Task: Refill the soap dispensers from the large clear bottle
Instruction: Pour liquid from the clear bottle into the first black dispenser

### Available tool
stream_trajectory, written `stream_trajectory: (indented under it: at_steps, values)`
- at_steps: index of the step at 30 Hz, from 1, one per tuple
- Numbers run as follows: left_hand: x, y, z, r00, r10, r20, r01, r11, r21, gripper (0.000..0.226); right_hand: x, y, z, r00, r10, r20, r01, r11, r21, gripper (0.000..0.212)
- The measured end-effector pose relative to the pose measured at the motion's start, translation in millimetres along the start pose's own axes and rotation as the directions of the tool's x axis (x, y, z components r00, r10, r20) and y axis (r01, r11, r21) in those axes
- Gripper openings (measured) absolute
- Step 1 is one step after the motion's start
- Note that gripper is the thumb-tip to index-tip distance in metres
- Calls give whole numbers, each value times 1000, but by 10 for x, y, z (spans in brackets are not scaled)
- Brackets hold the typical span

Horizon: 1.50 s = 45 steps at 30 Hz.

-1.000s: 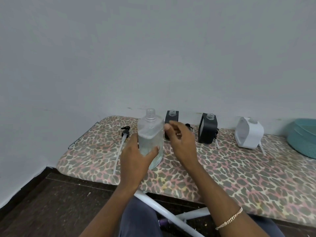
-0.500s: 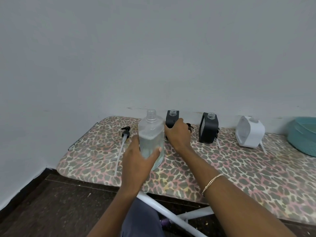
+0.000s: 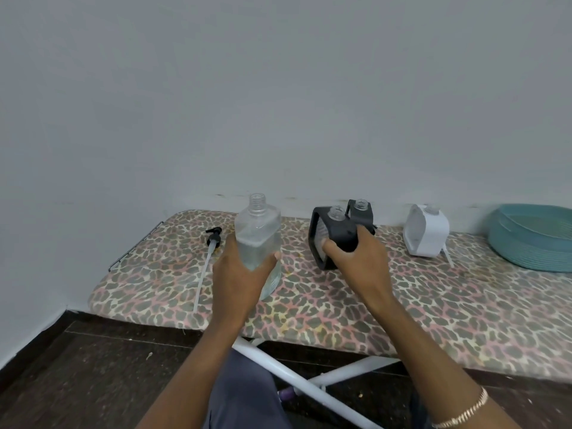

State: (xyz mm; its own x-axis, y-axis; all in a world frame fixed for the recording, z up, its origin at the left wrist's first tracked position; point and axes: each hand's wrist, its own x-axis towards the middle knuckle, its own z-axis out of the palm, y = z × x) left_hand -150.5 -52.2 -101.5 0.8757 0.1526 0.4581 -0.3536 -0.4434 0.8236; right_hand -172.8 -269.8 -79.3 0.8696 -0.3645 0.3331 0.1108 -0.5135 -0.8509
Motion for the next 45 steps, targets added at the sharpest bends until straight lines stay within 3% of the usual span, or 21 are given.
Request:
stream_trajectory:
  at_steps: [8,18,23,28,35,45]
  values:
    - [-62,83,96,998,35,-44,-36,999,-10,62,-435,361,-298,1000,26,-16,-26,999,21,23]
    - [-145,195,193,992,126,-17,-123,984,131,49,-513,547,-265,998,-69,-1,69,993,91,48]
    - [-171,225,264,983,184,16,-183,960,212,46,-529,528,-285,997,-81,-1,81,990,114,45]
    - [-192,239,350,965,254,66,-262,917,301,55,-528,544,-295,996,-89,-20,91,987,134,37]
    - [-183,199,445,927,358,112,-368,811,455,59,-529,585,-280,991,-130,-20,131,984,118,43]
    - [-130,194,520,894,435,106,-417,719,556,69,-526,580,-280,990,-137,-29,140,984,111,44]
